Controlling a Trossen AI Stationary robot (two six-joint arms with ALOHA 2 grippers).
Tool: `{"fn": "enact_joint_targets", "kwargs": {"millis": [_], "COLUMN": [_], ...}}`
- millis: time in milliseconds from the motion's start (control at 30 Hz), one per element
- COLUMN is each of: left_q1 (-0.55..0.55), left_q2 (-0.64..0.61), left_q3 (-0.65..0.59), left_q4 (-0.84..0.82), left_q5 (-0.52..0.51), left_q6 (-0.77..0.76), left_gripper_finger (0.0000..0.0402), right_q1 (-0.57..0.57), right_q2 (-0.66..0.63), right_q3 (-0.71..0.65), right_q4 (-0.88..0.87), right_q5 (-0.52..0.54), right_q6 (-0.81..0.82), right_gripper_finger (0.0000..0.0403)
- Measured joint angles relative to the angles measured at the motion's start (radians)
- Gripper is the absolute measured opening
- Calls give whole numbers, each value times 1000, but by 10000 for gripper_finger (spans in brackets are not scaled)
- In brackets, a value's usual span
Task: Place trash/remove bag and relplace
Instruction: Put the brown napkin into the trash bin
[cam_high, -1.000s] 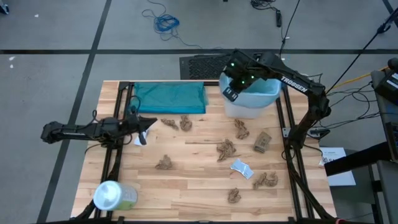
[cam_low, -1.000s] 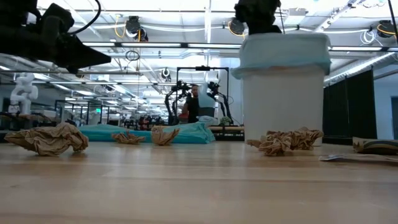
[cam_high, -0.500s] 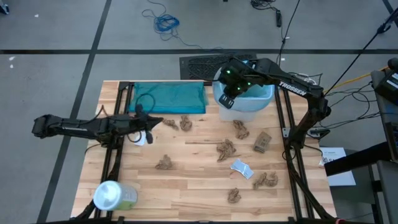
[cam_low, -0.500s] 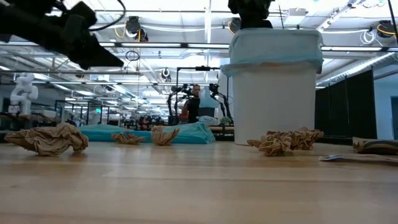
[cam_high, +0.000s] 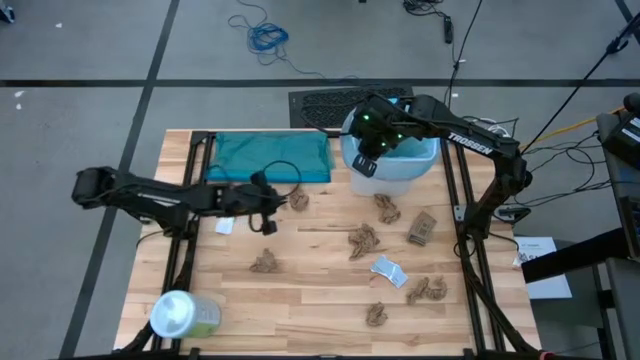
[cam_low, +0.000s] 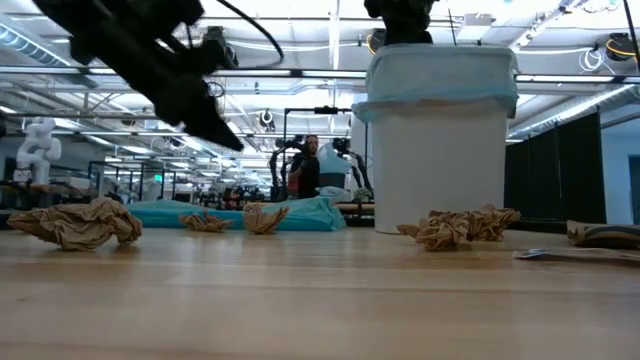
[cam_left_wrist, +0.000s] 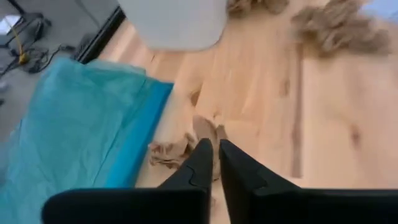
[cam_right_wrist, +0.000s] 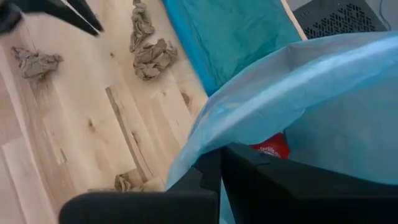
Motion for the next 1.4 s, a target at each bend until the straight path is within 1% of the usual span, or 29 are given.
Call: {"fn": "enact_joint_targets", "kwargs": {"millis": [67, 233, 433, 533, 700, 833, 933, 1000, 1100, 1133, 1400], "left_q1": [8, 13, 14, 17, 43, 62, 66, 65, 65, 64, 64], "left_q2": [65, 195, 329, 388, 473, 519, 522, 499, 442, 416, 174], "left_q3": [24, 88, 144, 160, 185, 214, 230, 238, 258, 260, 286], "left_q4": [-8, 0, -1, -4, 6, 7, 3, -2, -1, -12, -51], "left_q5": [2, 58, 60, 60, 56, -2, -32, -40, -46, -46, -46], "left_q6": [0, -1, 6, 6, 1, -20, 33, 65, 87, 95, 114], "left_gripper_finger": [58, 101, 134, 142, 144, 135, 107, 77, 20, 10, 2], "right_q1": [0, 0, 0, 0, 0, 0, 0, 7, 26, 35, 111], "right_q2": [0, 0, 0, 0, 0, 0, 0, 0, 0, 0, 0], "right_q3": [0, 0, 0, 0, 0, 0, 0, 0, 0, 0, 0], "right_q4": [6, 7, 16, 20, 24, 28, 32, 32, 32, 34, 104], "right_q5": [0, 0, 0, 0, 0, -1, -5, -4, -6, -7, -8], "right_q6": [-5, -14, -26, -26, -26, -26, -23, -23, -23, -23, -23], "right_gripper_finger": [0, 0, 0, 0, 0, 0, 0, 0, 0, 0, 0]}}
